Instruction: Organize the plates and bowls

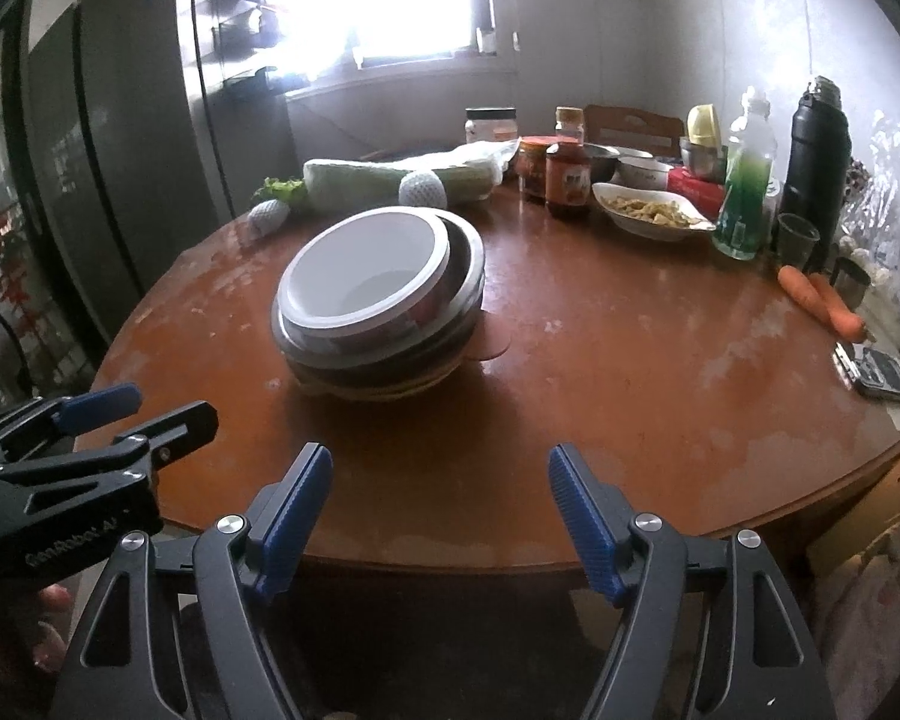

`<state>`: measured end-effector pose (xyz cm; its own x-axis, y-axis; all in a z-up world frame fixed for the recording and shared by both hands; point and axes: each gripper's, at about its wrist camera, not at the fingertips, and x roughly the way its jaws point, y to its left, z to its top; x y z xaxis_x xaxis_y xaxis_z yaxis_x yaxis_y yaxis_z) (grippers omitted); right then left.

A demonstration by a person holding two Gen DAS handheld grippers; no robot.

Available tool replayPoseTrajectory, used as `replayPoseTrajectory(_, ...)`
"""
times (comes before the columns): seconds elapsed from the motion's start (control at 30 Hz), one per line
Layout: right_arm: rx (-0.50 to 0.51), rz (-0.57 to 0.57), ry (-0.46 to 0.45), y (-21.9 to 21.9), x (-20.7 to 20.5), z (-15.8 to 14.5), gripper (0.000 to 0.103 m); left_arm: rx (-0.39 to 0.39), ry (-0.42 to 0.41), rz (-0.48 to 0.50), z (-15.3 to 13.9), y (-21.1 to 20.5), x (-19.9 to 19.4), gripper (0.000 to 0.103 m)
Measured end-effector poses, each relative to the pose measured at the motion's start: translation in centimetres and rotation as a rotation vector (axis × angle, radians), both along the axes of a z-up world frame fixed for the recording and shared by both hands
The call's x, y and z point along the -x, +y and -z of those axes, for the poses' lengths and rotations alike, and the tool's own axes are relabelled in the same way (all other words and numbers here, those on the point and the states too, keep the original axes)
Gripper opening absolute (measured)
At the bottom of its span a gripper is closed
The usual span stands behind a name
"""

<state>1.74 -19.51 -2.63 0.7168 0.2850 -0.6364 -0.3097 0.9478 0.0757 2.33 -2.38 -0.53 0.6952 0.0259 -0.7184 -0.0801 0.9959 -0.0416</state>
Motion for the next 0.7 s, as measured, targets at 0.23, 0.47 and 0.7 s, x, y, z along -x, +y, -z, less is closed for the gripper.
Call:
replayPoseTrajectory(0.23,0.005,0.007,0.003,0.0,-0.1,0.2,0.076,-0.001,0.004,0.006,0.1,0.0,0.0,0.067)
replayPoseTrajectory(0.47,0.022,0.016,-0.001,0.1,-0.1,0.3,0.076,-0.002,0.013,0.009,0.5,0.0,-0.2,0.067)
replayPoseTrajectory(0.7,0.024,0.018,-0.002,0.1,-0.1,0.3,0.076,0.006,0.026,0.007,1.0,0.2,-0.6,0.067)
